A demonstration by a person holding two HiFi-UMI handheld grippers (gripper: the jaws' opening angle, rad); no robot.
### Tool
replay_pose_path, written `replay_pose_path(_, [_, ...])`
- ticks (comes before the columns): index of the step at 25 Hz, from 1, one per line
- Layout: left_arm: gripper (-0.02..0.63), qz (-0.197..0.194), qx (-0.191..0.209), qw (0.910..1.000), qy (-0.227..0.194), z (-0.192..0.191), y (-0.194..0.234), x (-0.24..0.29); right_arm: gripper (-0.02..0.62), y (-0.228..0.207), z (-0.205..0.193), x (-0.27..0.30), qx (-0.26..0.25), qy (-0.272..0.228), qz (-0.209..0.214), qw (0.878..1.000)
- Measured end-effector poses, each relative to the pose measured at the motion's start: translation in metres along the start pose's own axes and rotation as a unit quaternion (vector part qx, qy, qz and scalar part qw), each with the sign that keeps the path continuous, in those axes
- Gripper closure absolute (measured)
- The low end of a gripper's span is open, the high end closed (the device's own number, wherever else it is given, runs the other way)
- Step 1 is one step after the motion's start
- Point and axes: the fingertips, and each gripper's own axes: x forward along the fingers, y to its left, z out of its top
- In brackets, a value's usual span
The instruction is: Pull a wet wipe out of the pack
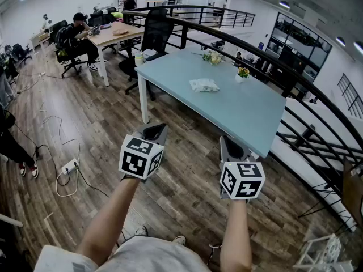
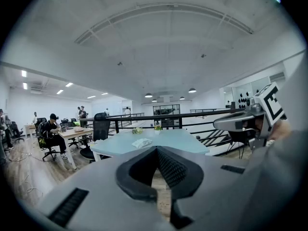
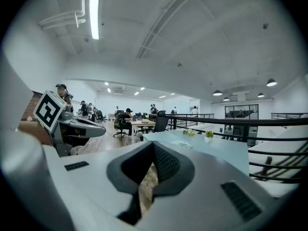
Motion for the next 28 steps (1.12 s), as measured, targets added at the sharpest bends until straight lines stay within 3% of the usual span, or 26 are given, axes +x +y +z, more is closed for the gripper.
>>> replay_pose_path(14, [0.614, 0.006, 0.002, 0.9999, 0.009, 0.000, -0.030, 0.031, 0.588, -0.034, -0.015, 0.000, 0.012, -0.012, 0.022, 1.000])
replay_pose_path(28, [0.614, -0.001, 0.003, 0.9999, 0.013, 0.003, -0.025, 0.069, 0.509, -0.049, -0.017, 0.034, 0.004, -0.006, 0.027, 1.000])
